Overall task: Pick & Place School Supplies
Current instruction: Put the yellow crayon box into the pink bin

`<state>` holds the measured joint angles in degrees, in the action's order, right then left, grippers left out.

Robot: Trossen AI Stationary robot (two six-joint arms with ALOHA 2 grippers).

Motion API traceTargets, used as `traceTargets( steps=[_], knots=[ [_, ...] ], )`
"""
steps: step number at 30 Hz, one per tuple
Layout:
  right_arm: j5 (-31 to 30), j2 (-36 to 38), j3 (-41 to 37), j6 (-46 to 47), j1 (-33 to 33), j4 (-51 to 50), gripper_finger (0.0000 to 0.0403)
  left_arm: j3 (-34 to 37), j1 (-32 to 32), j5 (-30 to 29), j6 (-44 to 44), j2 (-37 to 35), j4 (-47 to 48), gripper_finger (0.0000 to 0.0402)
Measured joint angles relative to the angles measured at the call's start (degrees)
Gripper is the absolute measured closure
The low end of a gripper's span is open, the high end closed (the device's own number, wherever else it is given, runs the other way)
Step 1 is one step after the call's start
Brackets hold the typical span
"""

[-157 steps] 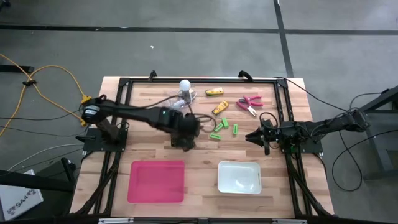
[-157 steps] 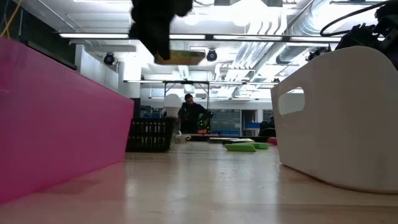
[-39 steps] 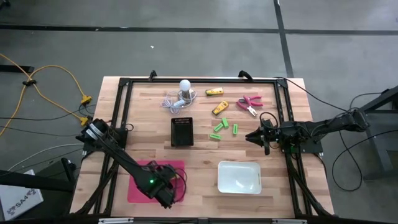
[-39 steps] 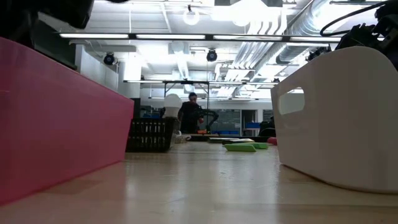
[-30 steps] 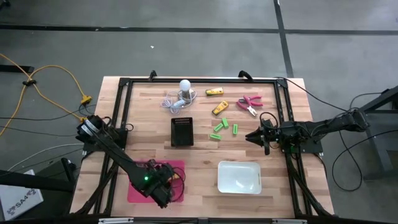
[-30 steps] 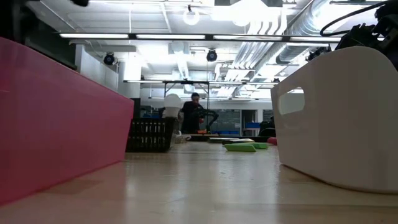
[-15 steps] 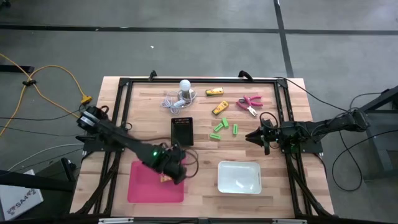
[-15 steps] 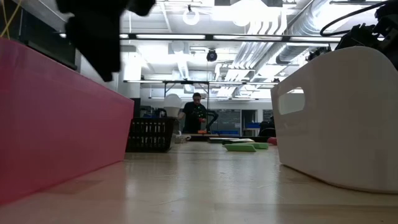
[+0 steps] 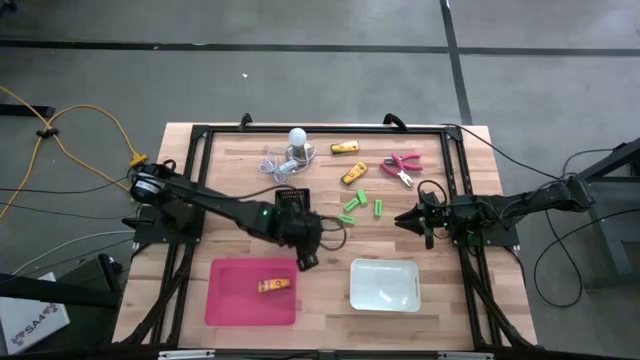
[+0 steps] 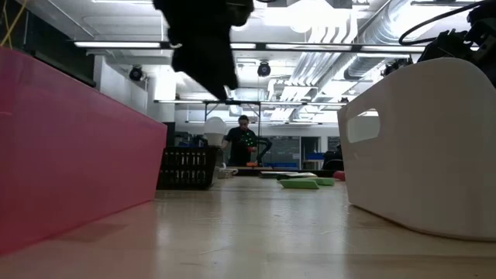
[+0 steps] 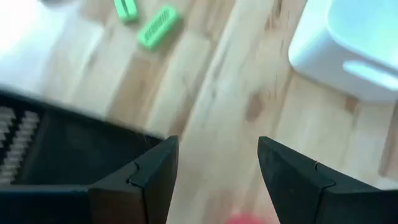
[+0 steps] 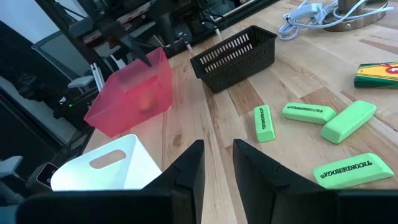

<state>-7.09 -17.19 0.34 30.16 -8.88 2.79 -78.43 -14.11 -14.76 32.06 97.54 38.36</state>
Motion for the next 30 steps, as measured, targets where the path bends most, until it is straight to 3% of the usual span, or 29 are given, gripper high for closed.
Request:
traceTargets(
  steps=[11,16,30],
  knots=[
    [0.0,0.01,-0.01,-0.01,0.01,0.0,0.0331,-0.02,7.63,0.95,-12.13,0.18,-5.91,0.0188],
    [0.0,0.0,-0.02,-0.01,0.01,0.01,0.0331,-0.09,12.45,6.73,-12.86,2.9,-10.52,0.0188],
    [-0.02,0.0,0.0,0.0,0.0,0.03,0.0331,-0.04,22.33,8.84,-14.01,13.61,-25.14,0.0174]
  ],
)
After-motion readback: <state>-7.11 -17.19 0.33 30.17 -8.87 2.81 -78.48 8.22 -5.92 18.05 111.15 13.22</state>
